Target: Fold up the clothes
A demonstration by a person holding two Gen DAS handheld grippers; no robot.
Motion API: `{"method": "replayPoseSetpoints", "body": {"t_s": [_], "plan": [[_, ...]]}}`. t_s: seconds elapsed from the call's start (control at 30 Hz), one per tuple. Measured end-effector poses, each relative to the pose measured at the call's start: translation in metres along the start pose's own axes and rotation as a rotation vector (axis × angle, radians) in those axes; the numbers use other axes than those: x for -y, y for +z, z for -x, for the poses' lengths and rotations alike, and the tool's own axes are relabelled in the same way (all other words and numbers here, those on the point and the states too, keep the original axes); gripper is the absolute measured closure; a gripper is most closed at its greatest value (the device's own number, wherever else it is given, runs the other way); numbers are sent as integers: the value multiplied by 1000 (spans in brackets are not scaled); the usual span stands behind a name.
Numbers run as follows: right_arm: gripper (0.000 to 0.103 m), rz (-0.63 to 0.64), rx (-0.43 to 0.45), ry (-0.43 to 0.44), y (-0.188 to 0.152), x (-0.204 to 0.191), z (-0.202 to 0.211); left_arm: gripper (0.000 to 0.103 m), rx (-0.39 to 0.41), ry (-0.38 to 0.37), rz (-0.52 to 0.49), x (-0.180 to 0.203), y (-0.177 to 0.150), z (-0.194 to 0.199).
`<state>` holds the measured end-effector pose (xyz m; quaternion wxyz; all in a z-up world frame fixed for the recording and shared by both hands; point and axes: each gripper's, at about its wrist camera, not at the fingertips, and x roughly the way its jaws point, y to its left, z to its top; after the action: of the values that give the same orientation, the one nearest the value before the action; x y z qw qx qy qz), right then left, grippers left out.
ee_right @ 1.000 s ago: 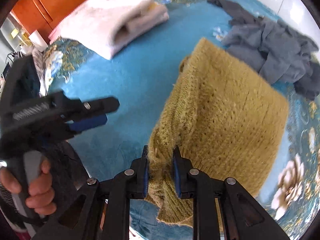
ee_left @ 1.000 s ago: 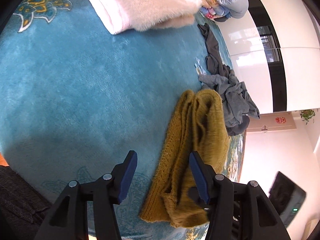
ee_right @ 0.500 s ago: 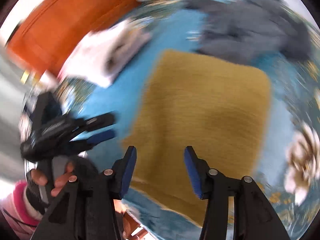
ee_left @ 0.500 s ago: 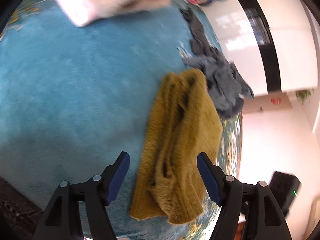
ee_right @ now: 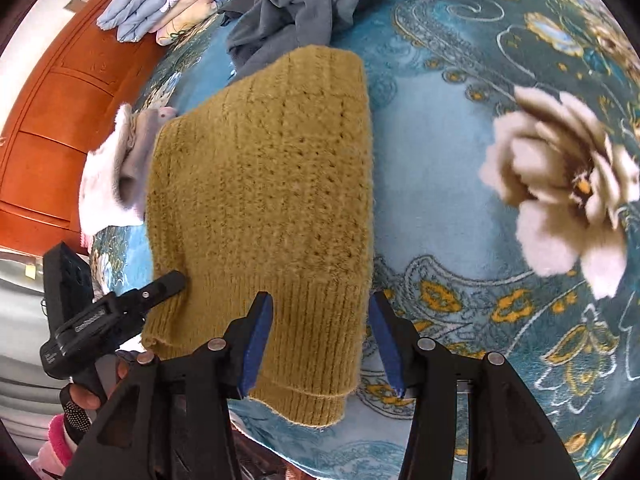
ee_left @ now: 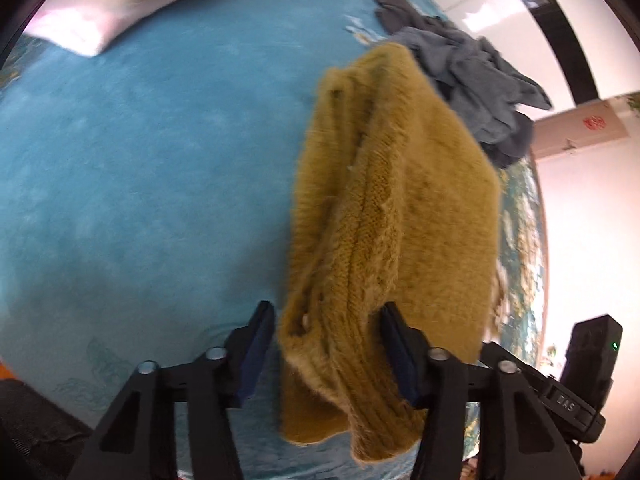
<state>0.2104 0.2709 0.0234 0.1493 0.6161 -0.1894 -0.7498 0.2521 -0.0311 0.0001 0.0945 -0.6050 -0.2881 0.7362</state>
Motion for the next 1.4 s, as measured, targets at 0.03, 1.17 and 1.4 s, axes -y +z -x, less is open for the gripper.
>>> {"method": "replayPoseSetpoints", "body": {"t_s": [0.03, 1.17, 1.4], "plan": [[52, -2, -2, 6, -1, 3, 1, 55, -2, 13, 19, -5, 0, 2], [82, -90, 6, 72, 104, 83, 8, 33, 56, -356, 352, -50, 34, 14], [75, -110, 40, 73, 96, 86, 10, 11, 73, -359, 361, -31, 72, 1]]}}
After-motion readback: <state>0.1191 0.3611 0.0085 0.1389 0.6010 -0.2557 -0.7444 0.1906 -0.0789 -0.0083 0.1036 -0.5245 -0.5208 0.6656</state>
